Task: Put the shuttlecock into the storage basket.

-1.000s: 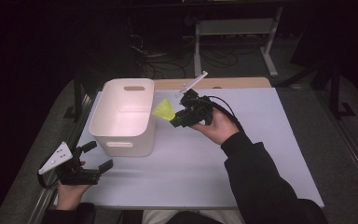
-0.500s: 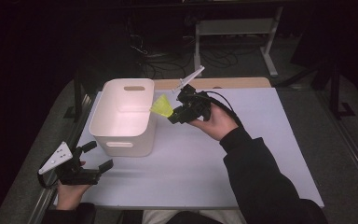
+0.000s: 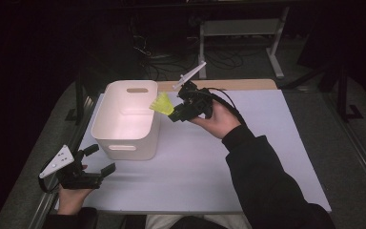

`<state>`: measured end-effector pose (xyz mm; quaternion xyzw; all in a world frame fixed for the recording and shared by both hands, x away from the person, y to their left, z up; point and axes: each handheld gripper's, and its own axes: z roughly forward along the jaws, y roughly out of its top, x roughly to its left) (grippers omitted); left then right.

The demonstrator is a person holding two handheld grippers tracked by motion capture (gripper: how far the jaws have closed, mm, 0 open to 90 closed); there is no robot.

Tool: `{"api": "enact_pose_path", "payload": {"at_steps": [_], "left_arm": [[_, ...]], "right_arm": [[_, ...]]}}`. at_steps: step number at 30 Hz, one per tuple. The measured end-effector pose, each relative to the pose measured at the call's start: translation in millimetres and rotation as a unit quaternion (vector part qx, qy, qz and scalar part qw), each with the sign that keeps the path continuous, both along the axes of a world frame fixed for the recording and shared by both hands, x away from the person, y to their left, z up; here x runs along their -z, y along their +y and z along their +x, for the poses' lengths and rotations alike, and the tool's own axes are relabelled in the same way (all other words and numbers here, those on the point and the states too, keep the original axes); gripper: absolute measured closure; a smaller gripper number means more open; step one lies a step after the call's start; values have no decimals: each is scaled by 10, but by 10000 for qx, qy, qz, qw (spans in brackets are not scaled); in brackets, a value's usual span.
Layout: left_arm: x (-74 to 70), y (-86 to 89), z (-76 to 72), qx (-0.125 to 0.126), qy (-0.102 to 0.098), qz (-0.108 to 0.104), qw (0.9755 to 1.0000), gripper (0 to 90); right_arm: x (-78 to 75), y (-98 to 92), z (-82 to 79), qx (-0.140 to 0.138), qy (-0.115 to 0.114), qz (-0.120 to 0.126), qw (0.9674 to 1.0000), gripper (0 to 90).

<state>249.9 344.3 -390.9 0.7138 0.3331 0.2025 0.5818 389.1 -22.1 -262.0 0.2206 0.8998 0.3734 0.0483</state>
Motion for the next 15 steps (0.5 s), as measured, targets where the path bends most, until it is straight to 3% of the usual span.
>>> {"api": "enact_pose_path", "payload": {"at_steps": [15], "left_arm": [[0,1,0,10,-10,-14,10000,0]], "right_arm": [[-63,258,62,-197,15,-8,9998,629]]}}
